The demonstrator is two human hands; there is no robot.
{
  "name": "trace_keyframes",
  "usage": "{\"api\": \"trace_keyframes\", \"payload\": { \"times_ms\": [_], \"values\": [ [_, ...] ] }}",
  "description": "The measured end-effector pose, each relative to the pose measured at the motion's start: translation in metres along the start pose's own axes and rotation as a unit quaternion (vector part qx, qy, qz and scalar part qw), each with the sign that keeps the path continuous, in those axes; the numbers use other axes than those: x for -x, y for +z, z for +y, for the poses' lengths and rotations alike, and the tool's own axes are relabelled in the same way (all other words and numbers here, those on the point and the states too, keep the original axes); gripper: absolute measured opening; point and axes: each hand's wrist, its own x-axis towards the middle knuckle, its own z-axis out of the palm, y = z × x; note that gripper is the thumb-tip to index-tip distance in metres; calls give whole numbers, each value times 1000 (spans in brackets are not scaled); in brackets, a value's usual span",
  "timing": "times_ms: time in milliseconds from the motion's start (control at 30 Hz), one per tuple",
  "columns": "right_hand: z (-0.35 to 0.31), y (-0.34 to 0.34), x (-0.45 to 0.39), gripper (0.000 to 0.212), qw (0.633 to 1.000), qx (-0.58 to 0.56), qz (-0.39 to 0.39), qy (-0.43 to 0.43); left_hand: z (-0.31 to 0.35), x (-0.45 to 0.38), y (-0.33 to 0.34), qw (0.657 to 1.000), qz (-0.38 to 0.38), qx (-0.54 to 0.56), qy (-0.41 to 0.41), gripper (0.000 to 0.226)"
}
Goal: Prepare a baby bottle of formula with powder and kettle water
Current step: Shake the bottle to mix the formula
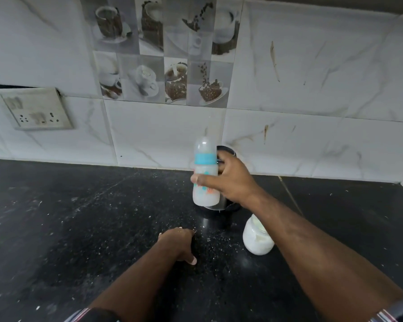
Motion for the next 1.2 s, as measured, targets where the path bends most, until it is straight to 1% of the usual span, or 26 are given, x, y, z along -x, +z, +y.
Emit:
{"api": "trace_keyframes", "payload": {
  "times_ms": [33, 100, 133, 233, 267, 333, 367, 433, 467, 500, 567, 600, 633, 667, 700, 733, 800, 833, 900, 933, 967, 1033, 1067, 1133, 1167, 1200],
  "values": [
    [2, 1, -1, 64, 1000, -14, 10, -9, 0, 0, 0, 1000, 0, 0, -1, 90],
    [0, -5, -8, 59, 992, -76, 100, -32, 0, -1, -1, 1000, 1, -3, -1, 90],
    [-3, -7, -8, 58, 989, -88, 117, -23, 0, -1, 0, 1000, 1, -3, -2, 90],
    [0, -3, -5, 64, 999, -25, 25, 13, 1, 2, -2, 1000, 3, -2, -4, 87],
    [3, -2, -5, 63, 999, -45, 29, 4, 2, 2, -4, 1000, 5, 0, -5, 85],
    [2, -2, -6, 57, 989, -110, 95, -13, 3, 1, -4, 1000, 5, 2, -3, 81],
    [0, -1, -5, 56, 989, -109, 97, -6, 3, 1, -4, 1000, 6, 2, -3, 78],
    [1, 4, 1, 62, 998, -50, 22, 29, 2, 2, -4, 1000, 6, -2, -2, 77],
    [4, 4, 2, 64, 999, -37, 4, 26, 2, 1, -3, 1000, 9, -3, -1, 77],
    [5, 3, 1, 62, 998, -59, 29, 15, 1, 0, -3, 1000, 12, -6, 1, 77],
    [1, -4, -3, 53, 984, -132, 117, -7, 2, -1, -3, 1000, 13, -10, 1, 76],
    [0, -5, -2, 54, 984, -132, 122, 0, 3, -2, -2, 1000, 12, -13, 0, 78],
    [1, -4, 0, 59, 991, -102, 90, 15, 3, -2, -2, 1000, 10, -16, -2, 80],
    [4, -1, 3, 65, 997, -56, 42, 35, 4, -2, -2, 1000, 7, -19, -2, 82],
    [9, 2, 5, 68, 998, -42, 17, 37, 5, -3, -2, 1000, 6, -22, -1, 84],
    [11, 2, 4, 67, 997, -65, 37, 29, 6, -5, -2, 1000, 5, -25, 0, 84],
    [10, -2, 0, 60, 984, -129, 121, 5, 9, -7, -2, 1000, 2, -29, 1, 82],
    [8, -2, 1, 58, 983, -131, 129, 11, 10, -7, -2, 1000, -1, -29, -1, 81],
    [9, 0, 3, 64, 995, -73, 58, 46, 12, -6, -2, 999, -2, -36, -2, 83],
    [12, 1, 4, 66, 997, -59, 38, 46, 13, -7, -2, 999, 0, -38, -1, 85],
    [13, 0, 3, 65, 995, -81, 56, 34, 13, -8, -2, 999, 1, -38, -1, 86],
    [12, -5, -1, 57, 981, -149, 121, 11, 14, -8, -2, 999, -1, -38, -3, 89],
    [9, -5, -1, 54, 982, -144, 118, 16, 14, -8, -2, 999, -2, -38, -5, 91],
    [9, -2, 3, 61, 997, -41, 42, 44, 14, -7, -2, 999, -6, -38, -6, 94],
    [12, -1, 3, 63, 998, -22, 29, 42, 15, -8, -2, 999, -5, -37, -7, 94],
    [13, -2, 2, 62, 997, -49, 54, 28, 15, -8, -2, 999, -3, -36, -7, 93]
  ]
}}
